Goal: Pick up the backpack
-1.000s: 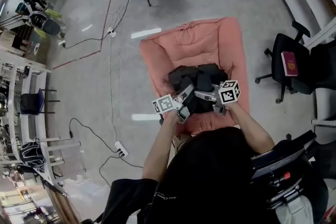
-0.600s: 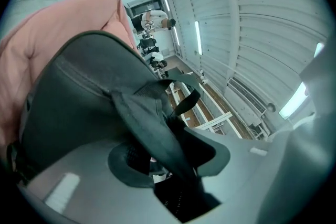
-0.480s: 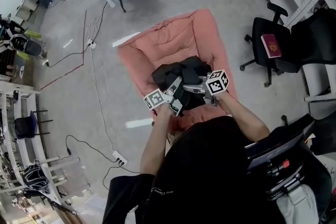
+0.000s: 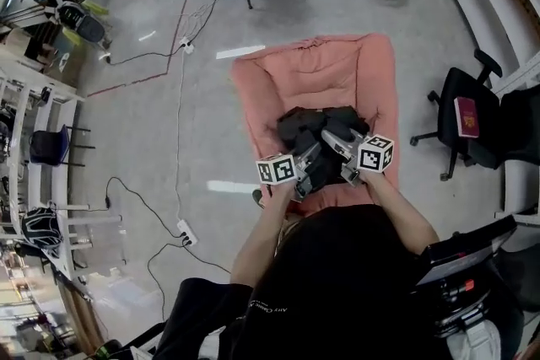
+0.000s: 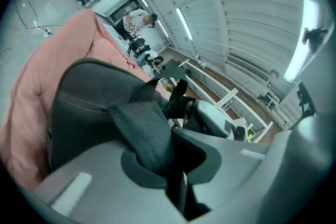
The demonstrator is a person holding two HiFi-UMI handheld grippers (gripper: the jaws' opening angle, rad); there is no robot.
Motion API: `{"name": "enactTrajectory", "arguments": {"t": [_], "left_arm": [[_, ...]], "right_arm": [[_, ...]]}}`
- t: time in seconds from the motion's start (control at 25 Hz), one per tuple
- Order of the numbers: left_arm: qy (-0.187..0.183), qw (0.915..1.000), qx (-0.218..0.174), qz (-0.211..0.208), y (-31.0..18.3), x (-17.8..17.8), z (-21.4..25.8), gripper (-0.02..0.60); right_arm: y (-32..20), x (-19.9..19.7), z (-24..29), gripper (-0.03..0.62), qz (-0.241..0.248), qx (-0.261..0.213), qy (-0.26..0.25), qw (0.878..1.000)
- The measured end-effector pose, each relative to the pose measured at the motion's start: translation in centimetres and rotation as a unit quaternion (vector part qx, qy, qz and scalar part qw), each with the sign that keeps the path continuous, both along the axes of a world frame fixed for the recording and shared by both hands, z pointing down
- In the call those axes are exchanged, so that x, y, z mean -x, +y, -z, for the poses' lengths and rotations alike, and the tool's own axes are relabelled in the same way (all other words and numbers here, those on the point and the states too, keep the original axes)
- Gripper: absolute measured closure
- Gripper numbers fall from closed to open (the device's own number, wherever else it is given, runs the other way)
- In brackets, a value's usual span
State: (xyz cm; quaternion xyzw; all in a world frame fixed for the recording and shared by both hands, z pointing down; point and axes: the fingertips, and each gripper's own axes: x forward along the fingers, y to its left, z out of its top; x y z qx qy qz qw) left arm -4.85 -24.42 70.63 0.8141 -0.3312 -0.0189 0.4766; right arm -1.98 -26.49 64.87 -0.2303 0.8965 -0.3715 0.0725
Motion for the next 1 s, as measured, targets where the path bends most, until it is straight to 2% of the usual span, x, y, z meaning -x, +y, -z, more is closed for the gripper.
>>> {"name": "enactTrajectory", "arguments": {"t": [0.16,0.32,0.4,0.48,0.6,0.72,0.8,0.92,1.0], "left_arm": [[0.02,0.9998,0.006,0.002,0.8,0.0,0.6,0.555],[0.025,0.9995,0.004,0.017,1.1,1.1,0.8,0.555],[0.013,0.9996,0.006,0.024,1.4,1.6,0.2,0.555],[0.004,0.9996,0.007,0.028,1.8,2.1,-0.1,0.555],[0.013,0.999,0.003,0.042,1.9,2.7,0.2,0.555],[0.026,0.9984,-0.007,0.05,2.0,3.1,0.8,0.555],[0.057,0.9966,-0.011,0.059,2.1,3.2,1.8,0.555],[0.145,0.9848,-0.005,0.095,1.9,3.0,3.3,0.554],[0.166,0.9801,-0.006,0.109,1.8,3.3,3.5,0.554]], "right_arm": [[-0.8,1.0,-0.8,0.452,-0.018,-0.001,0.04,0.999],[-0.2,2.6,-0.8,0.538,0.005,-0.013,0.057,0.998],[1.0,2.9,-1.1,0.562,0.018,-0.023,0.077,0.997],[1.9,2.8,-1.6,0.563,0.023,-0.039,0.105,0.993],[2.2,2.0,-1.7,0.565,0.025,-0.064,0.132,0.989],[2.0,1.2,-0.8,0.563,0.014,-0.063,0.112,0.992],[2.1,1.2,-0.5,0.563,0.011,-0.061,0.105,0.993],[2.5,0.7,-0.6,0.563,0.013,-0.063,0.114,0.991],[2.6,0.8,-0.7,0.562,0.013,-0.063,0.113,0.991]]}}
